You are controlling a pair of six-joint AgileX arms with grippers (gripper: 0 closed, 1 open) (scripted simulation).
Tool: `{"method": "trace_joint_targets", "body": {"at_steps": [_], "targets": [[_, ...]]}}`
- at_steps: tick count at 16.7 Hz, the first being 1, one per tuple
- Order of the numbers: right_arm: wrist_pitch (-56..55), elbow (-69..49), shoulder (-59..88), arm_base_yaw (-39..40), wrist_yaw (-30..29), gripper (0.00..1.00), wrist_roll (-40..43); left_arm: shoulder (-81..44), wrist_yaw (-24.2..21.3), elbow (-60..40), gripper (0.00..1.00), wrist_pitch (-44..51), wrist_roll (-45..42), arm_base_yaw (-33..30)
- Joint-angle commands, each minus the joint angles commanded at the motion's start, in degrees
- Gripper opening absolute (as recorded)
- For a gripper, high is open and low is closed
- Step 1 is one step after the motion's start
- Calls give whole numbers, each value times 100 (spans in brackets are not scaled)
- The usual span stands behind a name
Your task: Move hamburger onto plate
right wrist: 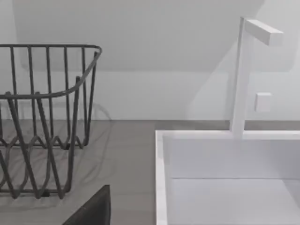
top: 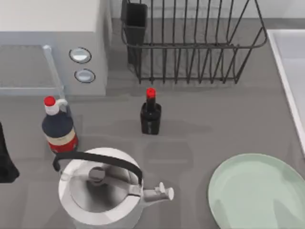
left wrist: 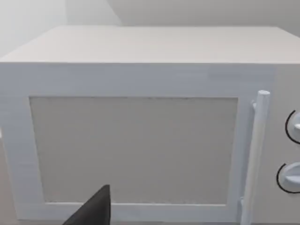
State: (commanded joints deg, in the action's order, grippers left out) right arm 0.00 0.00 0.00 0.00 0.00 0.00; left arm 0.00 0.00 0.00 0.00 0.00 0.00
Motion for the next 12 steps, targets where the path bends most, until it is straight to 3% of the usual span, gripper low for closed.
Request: {"method": "trace_joint_targets", "body": {"at_steps": [6,12], "targets": [[591,-440,629,-68,-2,100,217,0,0,0,100,0,0,0],[2504,-1842,3140,-285,-8,100,909,0,0,0,100,0,0,0]]}}
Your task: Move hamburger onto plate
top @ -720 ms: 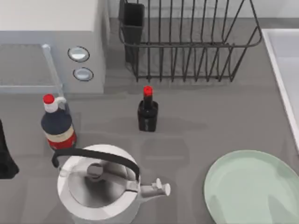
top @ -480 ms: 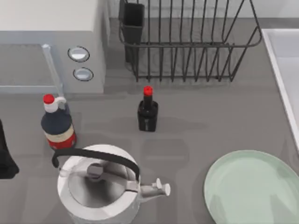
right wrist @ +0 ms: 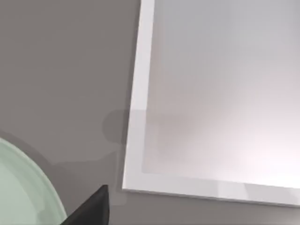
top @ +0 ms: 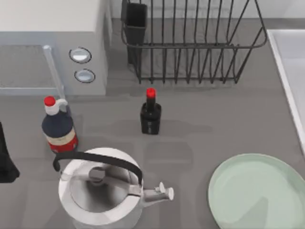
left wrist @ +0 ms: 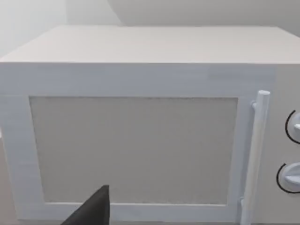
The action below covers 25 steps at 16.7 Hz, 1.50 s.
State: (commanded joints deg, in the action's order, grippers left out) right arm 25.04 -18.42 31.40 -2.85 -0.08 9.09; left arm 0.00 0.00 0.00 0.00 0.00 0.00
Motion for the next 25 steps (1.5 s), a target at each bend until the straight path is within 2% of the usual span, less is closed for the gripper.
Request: {"method": "trace_joint_targets", "body": {"at_steps": [7,12,19,25], "targets": [[2348,-1714,3227,-265,-7,100,846,0,0,0,100,0,0,0],[3157,-2308,4290,-357,-10,100,1139,0,0,0,100,0,0,0],[3079,-2254,4357,-338,-10,100,1137,0,0,0,100,0,0,0],[1637,-1562,5068,-345,-8,100,1121,0,0,0,100,0,0,0]]}}
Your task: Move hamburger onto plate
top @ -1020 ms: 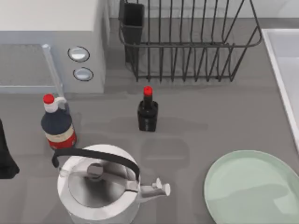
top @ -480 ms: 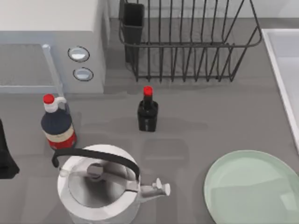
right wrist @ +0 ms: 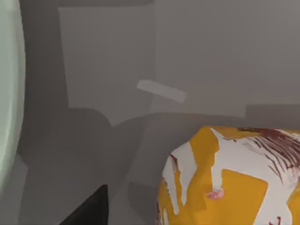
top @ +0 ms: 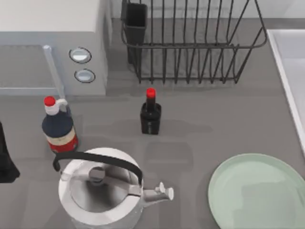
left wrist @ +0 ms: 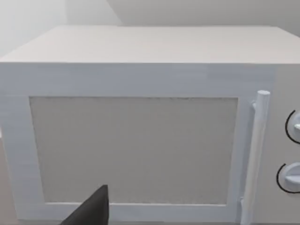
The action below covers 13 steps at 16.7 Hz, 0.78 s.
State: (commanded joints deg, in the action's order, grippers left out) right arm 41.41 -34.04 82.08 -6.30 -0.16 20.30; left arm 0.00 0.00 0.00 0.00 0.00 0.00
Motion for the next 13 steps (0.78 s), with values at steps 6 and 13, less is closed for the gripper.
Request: {"method": "trace_joint_targets", "body": {"at_steps": [6,13], "targets": [[-822,415,442,-2,1,100,-4,0,0,0,100,0,0,0],[-822,415,442,-2,1,62,-4,0,0,0,100,0,0,0]]}}
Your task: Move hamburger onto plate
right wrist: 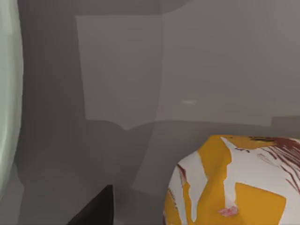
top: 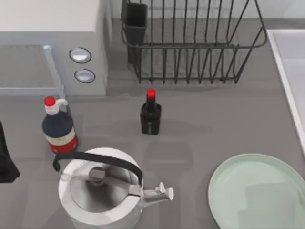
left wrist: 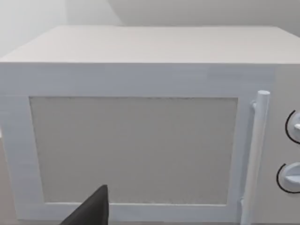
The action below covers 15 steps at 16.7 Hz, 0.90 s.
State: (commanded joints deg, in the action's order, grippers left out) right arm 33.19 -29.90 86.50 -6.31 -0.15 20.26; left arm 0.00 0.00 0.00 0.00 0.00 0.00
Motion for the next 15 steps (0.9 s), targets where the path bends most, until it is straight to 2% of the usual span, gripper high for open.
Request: {"method": "trace_joint_targets", "body": {"at_steps": [8,15], "targets": [[0,0,0,0,0,2,0,0,0,0,100,0,0,0],[0,0,0,0,0,0,0,0,0,0,100,0,0,0]]}}
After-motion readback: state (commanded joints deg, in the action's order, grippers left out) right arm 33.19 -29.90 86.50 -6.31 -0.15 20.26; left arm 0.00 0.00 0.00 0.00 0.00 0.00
